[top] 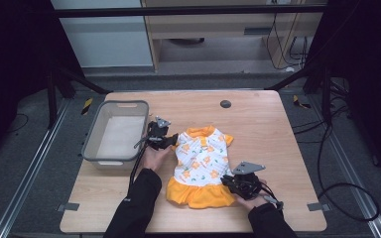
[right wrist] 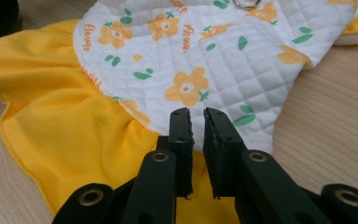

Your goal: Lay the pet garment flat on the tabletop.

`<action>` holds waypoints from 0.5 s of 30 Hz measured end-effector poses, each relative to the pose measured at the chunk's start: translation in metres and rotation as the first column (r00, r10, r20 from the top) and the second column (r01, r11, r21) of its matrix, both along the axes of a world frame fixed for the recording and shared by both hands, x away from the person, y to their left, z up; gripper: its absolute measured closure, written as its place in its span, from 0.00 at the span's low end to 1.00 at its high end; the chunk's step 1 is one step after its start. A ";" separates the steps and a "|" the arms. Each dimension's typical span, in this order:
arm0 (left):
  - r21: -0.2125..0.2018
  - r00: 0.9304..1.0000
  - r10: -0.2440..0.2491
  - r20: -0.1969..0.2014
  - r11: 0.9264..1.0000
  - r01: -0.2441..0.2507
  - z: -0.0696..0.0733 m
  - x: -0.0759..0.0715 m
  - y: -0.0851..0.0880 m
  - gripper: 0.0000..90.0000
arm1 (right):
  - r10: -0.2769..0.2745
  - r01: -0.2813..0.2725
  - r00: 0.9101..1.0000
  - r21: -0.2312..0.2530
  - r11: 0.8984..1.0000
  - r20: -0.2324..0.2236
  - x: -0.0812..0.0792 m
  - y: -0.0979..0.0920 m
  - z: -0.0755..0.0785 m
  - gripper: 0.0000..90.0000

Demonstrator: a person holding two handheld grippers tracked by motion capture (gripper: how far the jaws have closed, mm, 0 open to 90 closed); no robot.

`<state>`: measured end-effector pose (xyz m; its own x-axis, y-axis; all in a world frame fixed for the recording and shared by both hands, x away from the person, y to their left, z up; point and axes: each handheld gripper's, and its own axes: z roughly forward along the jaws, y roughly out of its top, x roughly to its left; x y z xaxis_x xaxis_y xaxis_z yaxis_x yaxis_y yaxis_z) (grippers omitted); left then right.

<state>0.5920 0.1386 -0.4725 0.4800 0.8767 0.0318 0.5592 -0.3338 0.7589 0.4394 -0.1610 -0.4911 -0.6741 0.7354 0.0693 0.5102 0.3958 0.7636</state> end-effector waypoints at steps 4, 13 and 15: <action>-0.009 0.999 0.000 -0.045 1.000 0.000 -0.008 0.002 0.002 0.60 | 0.003 -0.003 1.000 -0.008 1.000 -0.003 0.000 0.001 -0.001 0.89; -0.044 0.993 -0.018 -0.121 0.999 0.013 -0.012 0.002 0.004 0.93 | 0.009 -0.009 1.000 -0.039 0.999 -0.011 0.000 0.003 -0.005 0.90; -0.055 0.991 -0.033 -0.127 0.998 0.026 -0.012 0.001 0.004 0.97 | 0.009 -0.009 1.000 -0.039 0.999 -0.016 0.000 0.003 -0.005 0.90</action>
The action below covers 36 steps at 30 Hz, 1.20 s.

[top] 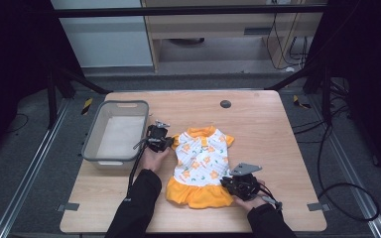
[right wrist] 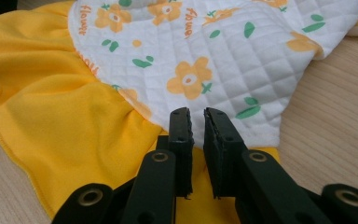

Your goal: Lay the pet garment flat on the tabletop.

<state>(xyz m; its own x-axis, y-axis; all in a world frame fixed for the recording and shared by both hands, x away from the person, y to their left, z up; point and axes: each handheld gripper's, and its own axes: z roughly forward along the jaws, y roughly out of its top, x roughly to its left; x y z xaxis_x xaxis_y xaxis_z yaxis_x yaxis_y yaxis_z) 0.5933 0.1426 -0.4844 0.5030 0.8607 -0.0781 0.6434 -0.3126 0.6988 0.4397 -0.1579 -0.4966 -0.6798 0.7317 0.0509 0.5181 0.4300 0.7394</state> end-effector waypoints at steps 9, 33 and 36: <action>-0.012 0.996 0.024 0.085 1.000 -0.023 0.023 -0.010 -0.001 0.99 | 0.000 0.000 1.000 -0.021 1.000 -0.004 0.000 0.001 -0.001 0.92; 0.069 0.980 0.127 0.151 0.988 -0.138 0.051 -0.016 0.006 0.85 | 0.003 -0.003 1.000 0.016 1.000 -0.027 -0.002 -0.001 0.001 0.92; 0.038 0.982 0.093 0.162 0.994 -0.101 0.058 -0.026 0.006 0.85 | -0.004 0.004 1.000 0.052 0.999 0.013 -0.003 -0.003 0.009 0.92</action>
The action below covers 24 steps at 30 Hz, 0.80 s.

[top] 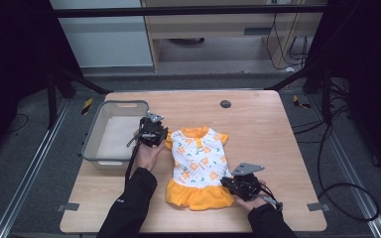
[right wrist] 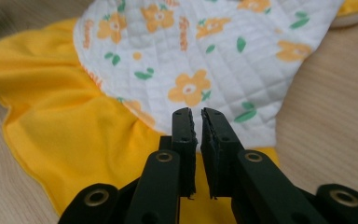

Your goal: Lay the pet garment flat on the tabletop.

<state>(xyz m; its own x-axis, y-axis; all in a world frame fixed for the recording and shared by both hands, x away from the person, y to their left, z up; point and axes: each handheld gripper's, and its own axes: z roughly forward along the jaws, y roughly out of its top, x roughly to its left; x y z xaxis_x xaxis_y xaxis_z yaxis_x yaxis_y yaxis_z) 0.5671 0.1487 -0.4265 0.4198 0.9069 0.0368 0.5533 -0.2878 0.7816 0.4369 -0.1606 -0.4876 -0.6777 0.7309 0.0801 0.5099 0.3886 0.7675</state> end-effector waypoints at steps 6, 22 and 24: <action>-0.010 0.995 -0.101 0.006 0.995 0.101 0.003 -0.032 -0.002 0.78 | -0.043 0.040 0.997 0.048 0.998 0.064 0.008 -0.009 0.015 0.90; 0.004 0.965 -0.251 -0.074 0.968 0.252 -0.037 -0.117 0.006 0.62 | -0.238 0.227 0.964 0.103 0.968 0.119 0.079 -0.027 0.050 0.80; -0.005 0.960 -0.264 -0.098 0.964 0.265 -0.042 -0.121 0.007 0.62 | -0.255 0.244 0.961 0.103 0.964 0.110 0.087 -0.027 0.050 0.78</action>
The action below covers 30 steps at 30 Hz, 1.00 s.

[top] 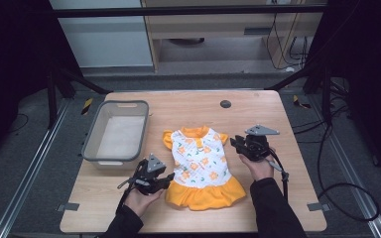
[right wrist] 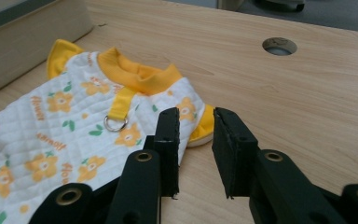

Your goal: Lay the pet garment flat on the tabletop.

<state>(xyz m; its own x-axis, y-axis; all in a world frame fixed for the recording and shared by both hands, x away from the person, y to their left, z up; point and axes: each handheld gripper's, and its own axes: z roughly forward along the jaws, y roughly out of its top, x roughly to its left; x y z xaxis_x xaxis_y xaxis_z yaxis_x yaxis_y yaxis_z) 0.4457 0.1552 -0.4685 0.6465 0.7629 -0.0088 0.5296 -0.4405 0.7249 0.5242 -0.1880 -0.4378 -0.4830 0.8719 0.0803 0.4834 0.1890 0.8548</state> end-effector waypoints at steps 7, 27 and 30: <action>0.019 0.998 -0.014 -0.060 1.000 0.015 -0.015 -0.006 -0.002 0.62 | -0.055 0.055 0.998 -0.001 0.998 -0.021 0.028 0.006 -0.008 0.74; 0.056 0.998 -0.041 -0.048 0.997 0.043 -0.024 -0.011 -0.008 0.71 | -0.145 0.136 0.980 -0.075 0.988 -0.137 0.062 0.036 -0.067 0.75; 0.056 0.998 -0.041 -0.050 0.997 0.044 -0.024 -0.011 -0.008 0.72 | -0.144 0.133 0.980 -0.083 0.988 -0.140 0.060 0.036 -0.067 0.86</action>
